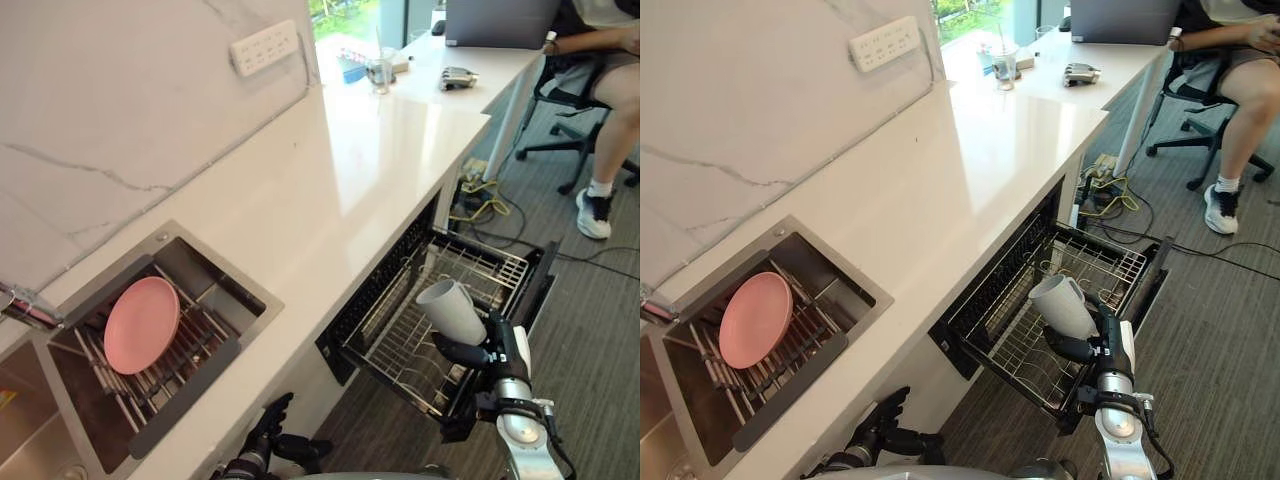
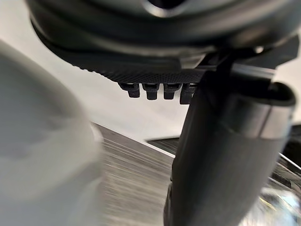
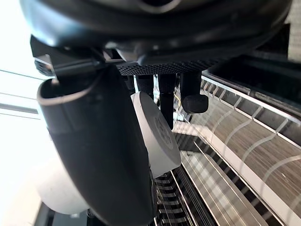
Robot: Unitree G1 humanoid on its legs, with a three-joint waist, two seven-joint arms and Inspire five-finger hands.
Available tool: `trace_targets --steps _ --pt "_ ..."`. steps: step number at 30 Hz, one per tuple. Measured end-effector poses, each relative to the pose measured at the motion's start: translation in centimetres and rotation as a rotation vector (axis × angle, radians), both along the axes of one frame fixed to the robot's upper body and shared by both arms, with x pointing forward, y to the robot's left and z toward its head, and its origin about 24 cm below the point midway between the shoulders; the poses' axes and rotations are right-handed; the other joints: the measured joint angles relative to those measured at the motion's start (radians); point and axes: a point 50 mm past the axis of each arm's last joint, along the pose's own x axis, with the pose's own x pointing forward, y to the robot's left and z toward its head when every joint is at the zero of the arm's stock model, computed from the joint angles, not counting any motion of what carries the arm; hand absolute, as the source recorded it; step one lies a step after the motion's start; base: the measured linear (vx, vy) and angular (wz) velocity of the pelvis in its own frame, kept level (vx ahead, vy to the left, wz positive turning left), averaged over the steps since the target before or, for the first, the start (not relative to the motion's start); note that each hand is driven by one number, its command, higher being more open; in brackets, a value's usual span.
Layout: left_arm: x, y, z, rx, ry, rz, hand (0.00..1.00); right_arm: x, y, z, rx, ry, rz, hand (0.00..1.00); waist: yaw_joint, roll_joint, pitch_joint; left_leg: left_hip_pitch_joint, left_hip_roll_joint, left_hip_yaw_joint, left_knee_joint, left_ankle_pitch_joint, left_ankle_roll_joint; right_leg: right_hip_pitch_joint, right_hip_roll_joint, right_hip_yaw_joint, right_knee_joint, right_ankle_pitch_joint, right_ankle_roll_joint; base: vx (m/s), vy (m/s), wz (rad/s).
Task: Walk over to the sink, pick up the cup, carry it to the dishwasher, place the cup inside the dishwasher, then close the dishwasher door
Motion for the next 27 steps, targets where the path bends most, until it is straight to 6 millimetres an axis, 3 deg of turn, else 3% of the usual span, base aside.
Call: trace_targets --steps 8,15,20,27 --pt "-2.6 3.5 -1.7 0.090 0.137 0.322 1.00 -0.4 0.1 -2.2 0.105 0.179 0.049 0.00 0.042 -0.007 0.005 -0.004 0.023 -0.032 -0.040 0.057 -0.012 0.033 0.038 -0.070 -0.005 -0.012 -0.012 -0.08 -0.021 0.27" --pt "-2.5 4.5 -1.7 0.097 0.142 0.380 1.00 -0.2 1.6 -4.4 0.183 0.362 0.136 0.00 0.065 -0.031 0.017 -0.015 0.028 -0.054 -0.052 0.076 -0.012 0.031 0.052 -0.071 -0.004 -0.020 -0.018 -0.06 0.007 0.09" --pt "-1.6 4.7 -1.8 0.060 0.134 0.408 1.00 -0.6 2.2 -6.1 0.213 0.526 0.144 0.00 0.100 -0.041 0.027 -0.047 0.026 -0.088 -0.052 0.085 -0.013 0.012 0.052 -0.095 0.016 -0.028 -0.028 -0.01 0.002 0.17" --pt "-1.6 4.9 -1.8 -0.028 0.129 0.494 1.00 -0.2 2.1 -6.6 0.150 0.622 0.151 0.00 0.123 -0.063 0.049 -0.039 0.026 -0.118 -0.053 0.088 -0.016 0.033 0.054 -0.116 0.030 -0.032 -0.027 -0.01 -0.009 0.13"
